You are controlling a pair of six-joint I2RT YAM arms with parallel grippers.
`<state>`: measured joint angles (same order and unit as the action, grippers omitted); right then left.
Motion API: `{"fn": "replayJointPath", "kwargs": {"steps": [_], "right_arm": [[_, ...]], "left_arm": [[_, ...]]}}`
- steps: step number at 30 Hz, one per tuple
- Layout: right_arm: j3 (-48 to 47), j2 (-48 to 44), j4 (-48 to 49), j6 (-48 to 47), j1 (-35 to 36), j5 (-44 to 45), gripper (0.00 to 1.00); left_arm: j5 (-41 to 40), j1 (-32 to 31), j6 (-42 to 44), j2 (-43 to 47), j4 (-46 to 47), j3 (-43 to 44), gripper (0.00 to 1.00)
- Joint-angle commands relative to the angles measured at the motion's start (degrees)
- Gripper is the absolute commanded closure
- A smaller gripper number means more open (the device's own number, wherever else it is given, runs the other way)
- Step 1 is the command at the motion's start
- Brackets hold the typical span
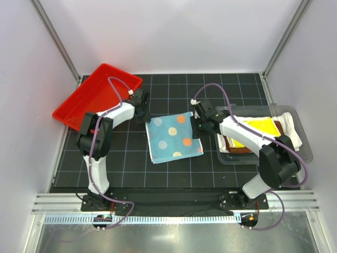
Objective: Fold and stack the towels
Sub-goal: Fold the towel
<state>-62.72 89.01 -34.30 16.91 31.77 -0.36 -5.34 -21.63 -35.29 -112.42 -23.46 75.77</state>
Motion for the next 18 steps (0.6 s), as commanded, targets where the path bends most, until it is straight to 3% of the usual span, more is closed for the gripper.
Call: {"fn": "replayJointPath", "kwargs": {"steps": [1, 6, 11, 13, 14, 18], "right_arm": [[0.9, -3.7, 2.7, 0.9, 0.4, -0.8, 0.66], [1.2, -4.3, 3.1, 1.3, 0.3, -0.3, 0.66], [2.2, -4.5, 6.3, 5.4, 0.3, -0.1, 0.66], [1.3, -3.8, 6.4, 6.1, 0.4, 0.1, 0.66], [0.8, -3.5, 5.6, 6.7, 0.4, 0.1, 0.65], [-0.3, -1.9, 3.3, 7.2, 0.4, 4.1, 0.65]], "left_arm": [[1.1, 0.5, 1.4, -2.3, -0.6, 4.4, 0.72], [1.9, 1.8, 3.5, -6.6, -1.5, 10.3, 1.00], [9.5, 3.4, 6.4, -11.8, -2.0, 19.4, 1.00], [12.2, 3.5, 8.4, -13.9, -6.9, 25.4, 0.93], [11.9, 3.6, 8.9, -13.7, -8.7, 26.6, 0.74], [6.6, 3.5, 9.5, -5.3, -12.3, 21.5, 0.52]]}}
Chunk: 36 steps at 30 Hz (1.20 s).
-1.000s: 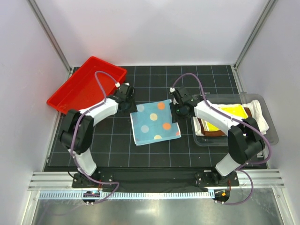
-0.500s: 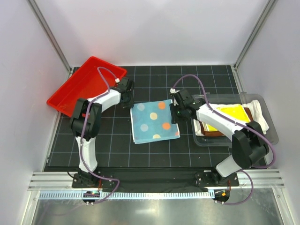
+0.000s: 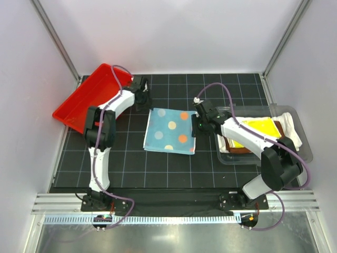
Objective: Fold and stack the towels
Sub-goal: Fold the towel
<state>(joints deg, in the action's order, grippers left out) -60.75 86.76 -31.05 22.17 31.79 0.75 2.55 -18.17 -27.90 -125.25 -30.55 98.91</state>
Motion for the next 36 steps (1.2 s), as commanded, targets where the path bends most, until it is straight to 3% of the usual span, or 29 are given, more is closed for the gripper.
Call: {"fn": "replayJointPath", "kwargs": {"steps": [1, 5, 11, 20, 33, 36], "right_arm": [[-2.2, 0.7, -0.3, 1.9, 0.4, 2.9, 0.65], [-0.8, 2.3, -0.6, 2.0, 0.4, 1.1, 0.65], [2.6, 2.8, 1.6, 5.9, 1.6, 0.0, 0.65], [7.3, 2.8, 4.1, 12.2, 2.7, 0.5, 0.64], [10.5, 3.0, 6.9, 13.2, 2.9, 0.7, 0.79], [10.7, 3.0, 7.3, 13.2, 2.9, 0.7, 0.83]], "left_arm": [[-1.4, 0.0, 2.1, 13.0, -4.9, -6.3, 0.51], [-2.5, -1.5, 0.9, 26.3, -2.6, -20.7, 0.51], [-2.7, -5.6, -5.3, 36.0, 4.7, -37.3, 0.53], [1.6, -6.8, -10.2, 33.7, 12.8, -46.3, 0.60], [-0.9, -7.9, -10.9, 35.4, 11.3, -49.5, 0.64], [-0.4, -8.0, -11.2, 36.1, 10.8, -49.7, 0.70]]}}
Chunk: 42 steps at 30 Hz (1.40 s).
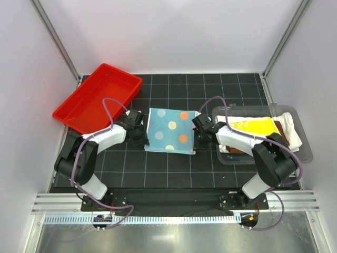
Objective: Fold and stack the towels
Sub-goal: Fold the towel
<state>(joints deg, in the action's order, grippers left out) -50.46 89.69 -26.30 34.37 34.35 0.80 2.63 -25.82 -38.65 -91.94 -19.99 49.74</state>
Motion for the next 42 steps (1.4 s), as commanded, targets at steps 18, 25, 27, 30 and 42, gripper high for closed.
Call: {"fn": "replayJointPath", "kwargs": {"steps": [18, 25, 27, 30, 42], "right_arm": [[-1.1, -1.4, 0.1, -0.4, 0.4, 4.1, 0.99], [-1.8, -1.4, -0.2, -0.7, 0.4, 5.1, 0.99], [-3.3, -1.6, -1.2, -1.6, 0.4, 5.4, 0.99], [-5.3, -1.9, -2.9, -2.2, 0.4, 6.1, 0.99], [-0.1, -4.7, -0.9, 2.5, 1.2, 1.3, 0.72]], "left_arm": [[0.8, -0.7, -4.0, 10.2, -3.7, -1.5, 1.00], [3.6, -1.3, -6.1, 8.2, 1.4, -7.4, 1.00], [3.2, -1.4, -6.0, 8.4, 1.4, -7.1, 1.00], [2.1, -1.4, -5.6, 9.3, 0.0, -5.6, 1.00], [2.0, -1.4, -5.2, 8.2, -0.5, -5.1, 1.00]]}}
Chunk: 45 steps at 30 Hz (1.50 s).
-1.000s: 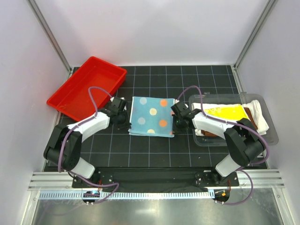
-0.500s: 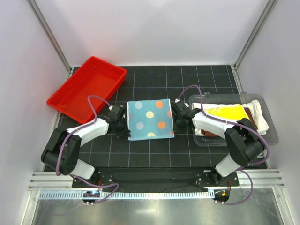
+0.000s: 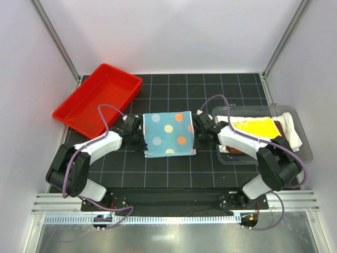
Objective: Fold and stack the towels
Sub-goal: Fold the towel
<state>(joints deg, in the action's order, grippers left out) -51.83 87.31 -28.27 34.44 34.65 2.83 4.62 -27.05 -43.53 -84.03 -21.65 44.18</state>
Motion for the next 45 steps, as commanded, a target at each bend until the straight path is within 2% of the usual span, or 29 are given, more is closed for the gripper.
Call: {"fn": "replayJointPath", "kwargs": {"steps": [1, 12, 18, 19, 20, 22, 29, 30, 37, 42, 45], "right_arm": [[1.6, -2.3, 1.3, 2.7, 1.1, -0.7, 0.72], [3.3, -0.6, 2.7, 4.6, 2.9, -0.5, 0.71], [3.5, -0.2, 3.4, 4.9, 2.8, 0.3, 0.79], [3.4, 0.1, 3.3, 4.8, 2.8, 0.3, 0.79], [3.4, 0.1, 3.1, 4.8, 2.8, 0.6, 0.73], [3.6, -0.2, 2.3, 4.7, 3.0, 1.3, 0.69], [4.1, 0.0, 2.9, 4.4, 3.0, 2.0, 0.65], [4.1, 0.5, 3.3, 4.4, 3.1, 2.0, 0.66], [3.1, 0.1, 2.3, 3.4, 3.1, 4.5, 0.99], [2.5, -0.4, 1.6, 2.7, 3.1, 5.3, 0.99], [3.2, 0.4, 2.4, 2.8, 3.1, 5.1, 0.99]], "left_arm": [[0.1, -0.3, -0.4, 0.3, 1.3, 0.4, 1.00], [-0.2, -0.7, -0.6, 0.4, 1.4, -0.1, 1.00], [-0.4, -0.9, -0.5, 0.4, 1.5, -0.1, 1.00], [-0.3, -0.8, -0.6, 0.4, 1.5, 0.0, 1.00], [-0.3, -0.8, -0.5, 0.3, 1.5, -0.1, 1.00], [-0.3, -0.9, -0.6, 0.0, 1.6, -0.1, 1.00], [0.1, -0.9, -0.8, -0.1, 2.0, 0.0, 1.00], [0.7, -1.0, -0.9, -0.1, 2.0, 0.1, 1.00], [1.2, -0.9, -0.9, 2.3, -1.6, 2.5, 1.00], [0.5, -2.4, -2.1, 6.7, -4.2, 2.9, 1.00], [-1.2, -3.4, -4.2, 7.8, -2.0, -2.4, 1.00]]}}
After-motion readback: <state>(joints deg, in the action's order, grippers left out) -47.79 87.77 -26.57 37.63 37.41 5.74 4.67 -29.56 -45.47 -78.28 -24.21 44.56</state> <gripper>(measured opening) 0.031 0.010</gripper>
